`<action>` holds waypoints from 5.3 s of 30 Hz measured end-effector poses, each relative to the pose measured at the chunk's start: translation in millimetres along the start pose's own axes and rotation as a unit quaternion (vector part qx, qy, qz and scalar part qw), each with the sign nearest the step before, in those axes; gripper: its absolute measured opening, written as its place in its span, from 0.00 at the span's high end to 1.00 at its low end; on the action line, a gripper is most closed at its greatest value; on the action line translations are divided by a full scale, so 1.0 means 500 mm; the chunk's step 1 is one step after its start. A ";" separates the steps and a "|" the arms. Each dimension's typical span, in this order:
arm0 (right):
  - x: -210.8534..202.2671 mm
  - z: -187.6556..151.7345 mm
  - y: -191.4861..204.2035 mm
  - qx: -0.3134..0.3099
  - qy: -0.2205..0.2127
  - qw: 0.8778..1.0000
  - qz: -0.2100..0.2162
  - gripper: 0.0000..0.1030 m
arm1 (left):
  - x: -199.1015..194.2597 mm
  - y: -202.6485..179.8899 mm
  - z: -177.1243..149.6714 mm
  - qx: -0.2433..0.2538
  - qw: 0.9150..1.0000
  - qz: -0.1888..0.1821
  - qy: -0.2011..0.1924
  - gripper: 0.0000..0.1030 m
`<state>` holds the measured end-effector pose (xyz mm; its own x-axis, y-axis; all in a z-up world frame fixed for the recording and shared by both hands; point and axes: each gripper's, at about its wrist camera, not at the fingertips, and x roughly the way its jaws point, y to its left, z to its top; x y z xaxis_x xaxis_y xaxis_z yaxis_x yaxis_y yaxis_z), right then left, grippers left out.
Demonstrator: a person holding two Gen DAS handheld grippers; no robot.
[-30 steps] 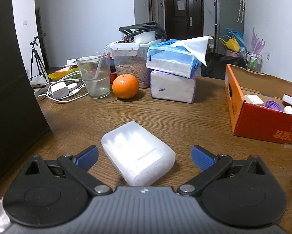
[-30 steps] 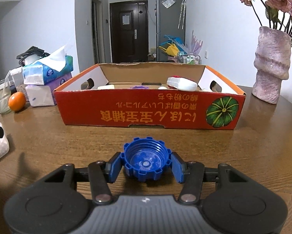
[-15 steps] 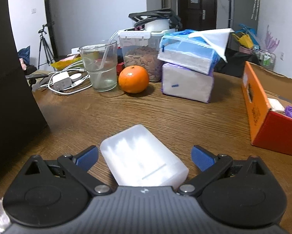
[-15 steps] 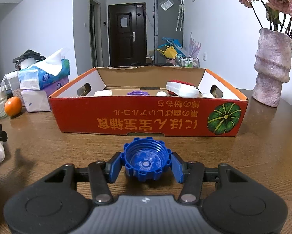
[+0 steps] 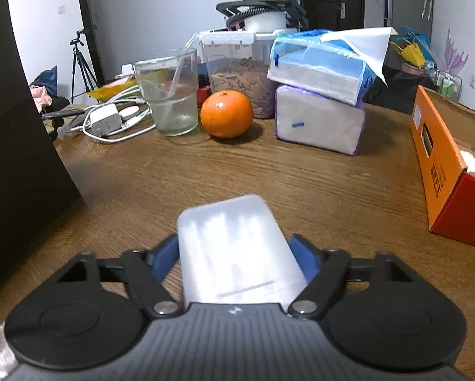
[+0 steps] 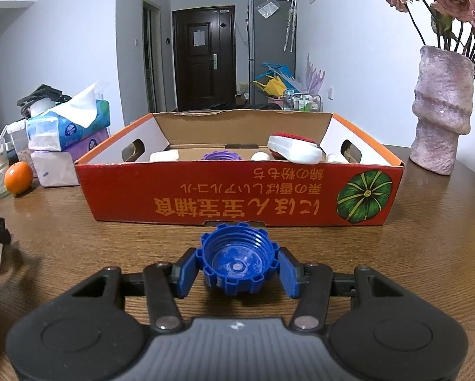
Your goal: Organize rigid objects
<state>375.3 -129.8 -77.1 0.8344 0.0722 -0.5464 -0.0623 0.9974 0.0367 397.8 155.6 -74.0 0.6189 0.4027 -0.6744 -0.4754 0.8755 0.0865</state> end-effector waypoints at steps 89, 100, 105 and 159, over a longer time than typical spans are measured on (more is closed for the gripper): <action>-0.136 0.045 -0.110 0.034 -0.118 0.992 0.019 0.49 | -0.268 -0.278 -0.065 0.096 0.977 -0.134 -0.135 0.35; -0.103 0.083 -0.130 0.036 -0.132 0.990 0.017 0.49 | -0.255 -0.325 -0.028 0.084 0.977 -0.135 -0.144 0.35; -0.081 0.102 -0.139 0.038 -0.137 0.990 0.016 0.49 | -0.242 -0.347 -0.008 0.081 0.976 -0.137 -0.146 0.35; -0.001 0.221 -0.192 0.011 -0.131 0.991 0.010 0.00 | -0.222 -0.339 0.099 0.065 0.964 -0.133 -0.222 0.00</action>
<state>441.2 -225.2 12.0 0.9467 0.0881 -0.3099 -0.0709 0.9953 0.0663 440.8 -24.4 22.2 0.9287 0.2082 -0.3068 -0.1981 0.9781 0.0639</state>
